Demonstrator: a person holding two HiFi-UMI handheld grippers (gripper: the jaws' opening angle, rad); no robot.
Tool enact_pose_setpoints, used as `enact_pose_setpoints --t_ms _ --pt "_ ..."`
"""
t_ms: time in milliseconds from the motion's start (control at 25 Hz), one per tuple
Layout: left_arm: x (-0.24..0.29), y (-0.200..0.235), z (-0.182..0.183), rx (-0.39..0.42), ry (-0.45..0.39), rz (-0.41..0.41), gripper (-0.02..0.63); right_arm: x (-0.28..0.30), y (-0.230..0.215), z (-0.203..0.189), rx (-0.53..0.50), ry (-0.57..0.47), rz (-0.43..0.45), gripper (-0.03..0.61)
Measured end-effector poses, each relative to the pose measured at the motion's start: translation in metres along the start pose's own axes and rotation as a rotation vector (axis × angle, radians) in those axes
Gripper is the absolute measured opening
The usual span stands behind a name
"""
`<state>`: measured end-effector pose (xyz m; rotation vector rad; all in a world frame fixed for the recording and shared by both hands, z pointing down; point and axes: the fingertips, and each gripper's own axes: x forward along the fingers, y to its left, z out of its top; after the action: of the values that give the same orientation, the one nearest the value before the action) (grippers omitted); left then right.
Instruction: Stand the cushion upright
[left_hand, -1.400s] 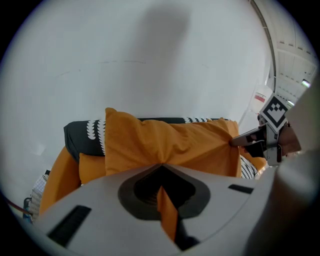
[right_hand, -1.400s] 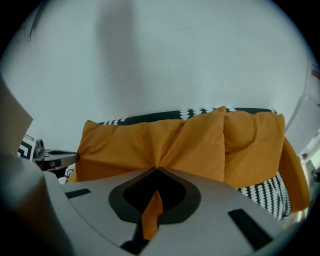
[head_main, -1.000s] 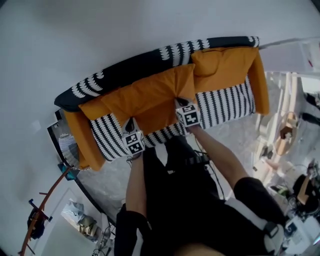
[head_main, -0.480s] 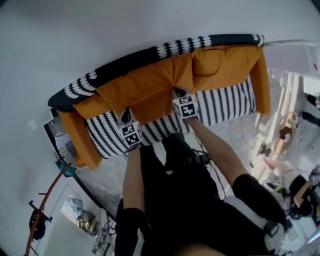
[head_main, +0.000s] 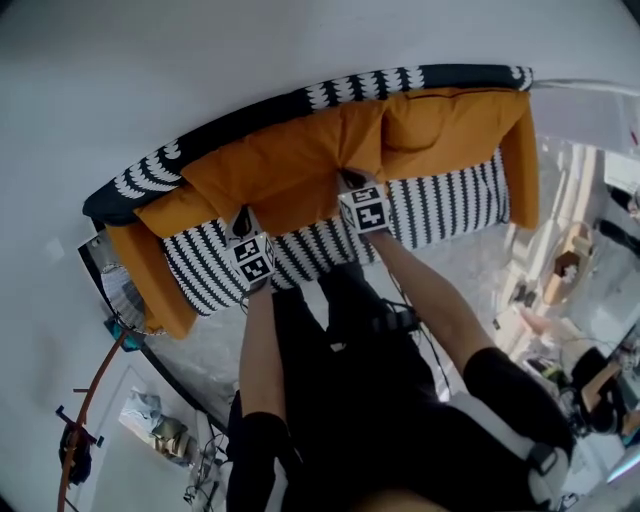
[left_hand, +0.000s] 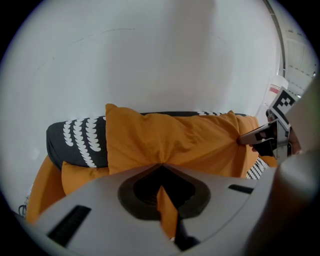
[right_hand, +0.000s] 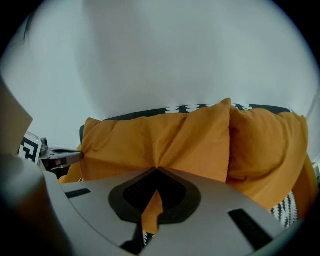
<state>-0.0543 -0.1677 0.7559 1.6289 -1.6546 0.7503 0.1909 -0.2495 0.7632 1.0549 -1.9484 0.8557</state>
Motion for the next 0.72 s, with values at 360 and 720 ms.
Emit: enact_pose_setpoints --t_ms 360,720 --pt "0.021 0.004 -0.019 -0.026 0.058 0.01 0.0 0.011 0.005 -0.013 0.013 0.055 0.014 -0.002" --pt "0.028 0.009 -0.03 -0.029 0.073 -0.006 0.0 0.018 0.009 -0.021 0.019 0.067 -0.006 -0.002"
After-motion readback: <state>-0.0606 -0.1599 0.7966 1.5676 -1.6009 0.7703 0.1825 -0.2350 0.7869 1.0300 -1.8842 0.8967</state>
